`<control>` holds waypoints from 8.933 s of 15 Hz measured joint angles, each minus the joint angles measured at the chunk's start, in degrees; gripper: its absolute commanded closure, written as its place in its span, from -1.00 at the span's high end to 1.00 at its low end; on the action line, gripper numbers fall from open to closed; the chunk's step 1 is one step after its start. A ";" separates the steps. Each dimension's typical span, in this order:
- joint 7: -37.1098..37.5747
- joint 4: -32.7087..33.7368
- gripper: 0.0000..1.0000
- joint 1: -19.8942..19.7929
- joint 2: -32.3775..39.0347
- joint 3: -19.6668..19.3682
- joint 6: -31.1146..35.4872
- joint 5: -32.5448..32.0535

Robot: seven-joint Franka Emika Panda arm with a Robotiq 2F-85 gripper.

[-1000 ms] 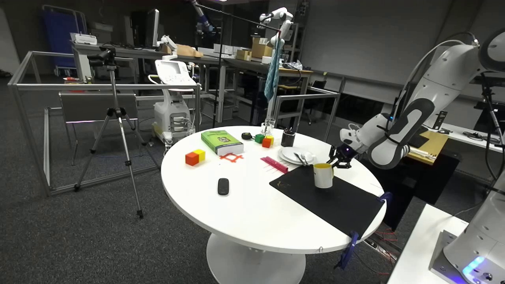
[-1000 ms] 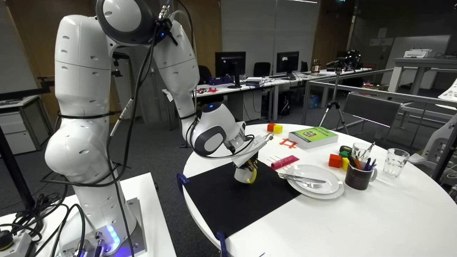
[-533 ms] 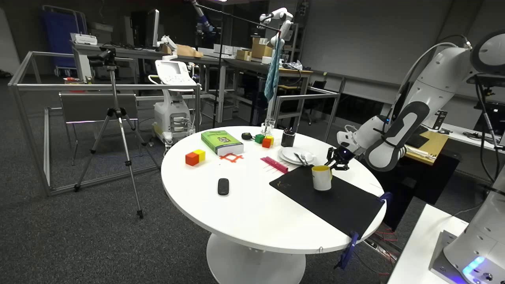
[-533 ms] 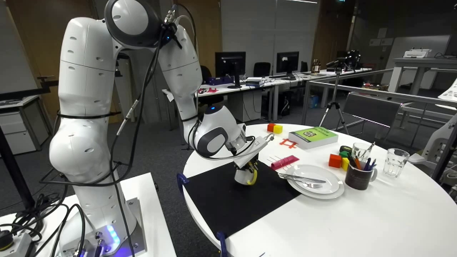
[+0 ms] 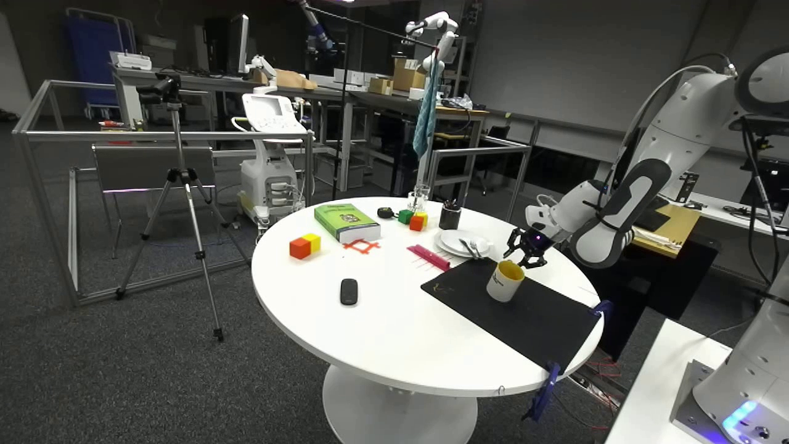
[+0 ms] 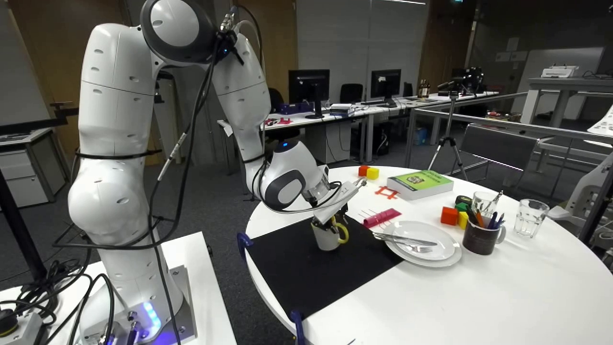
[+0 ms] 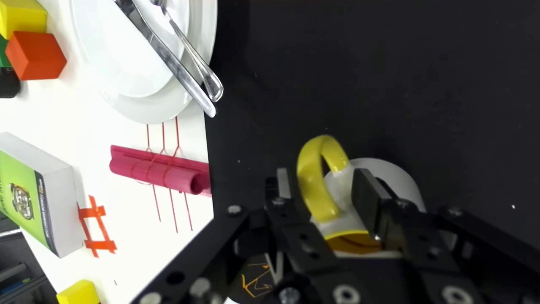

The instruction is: Place the mug upright.

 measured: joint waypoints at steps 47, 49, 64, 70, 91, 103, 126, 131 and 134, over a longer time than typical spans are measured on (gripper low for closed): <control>-0.03 24.57 -0.56 -11.88 8.29 12.34 -19.08 -8.17; -0.81 26.50 -0.87 -12.80 10.31 13.45 -19.26 -8.17; -9.22 33.12 -1.00 -18.79 14.72 21.91 -33.93 -6.37; -14.14 33.23 -1.00 -18.48 14.65 21.92 -38.52 -4.33; -9.89 35.00 -1.00 -2.90 12.29 8.55 -58.92 -15.83; -9.91 36.41 -1.00 -1.95 12.29 8.55 -68.58 -20.08; 21.74 40.02 -1.00 -2.27 6.16 7.50 -70.47 -25.34; 30.04 39.39 -1.00 -2.27 1.31 7.80 -72.89 -17.07; 36.39 36.76 -1.00 -2.23 -2.97 8.18 -72.83 -13.19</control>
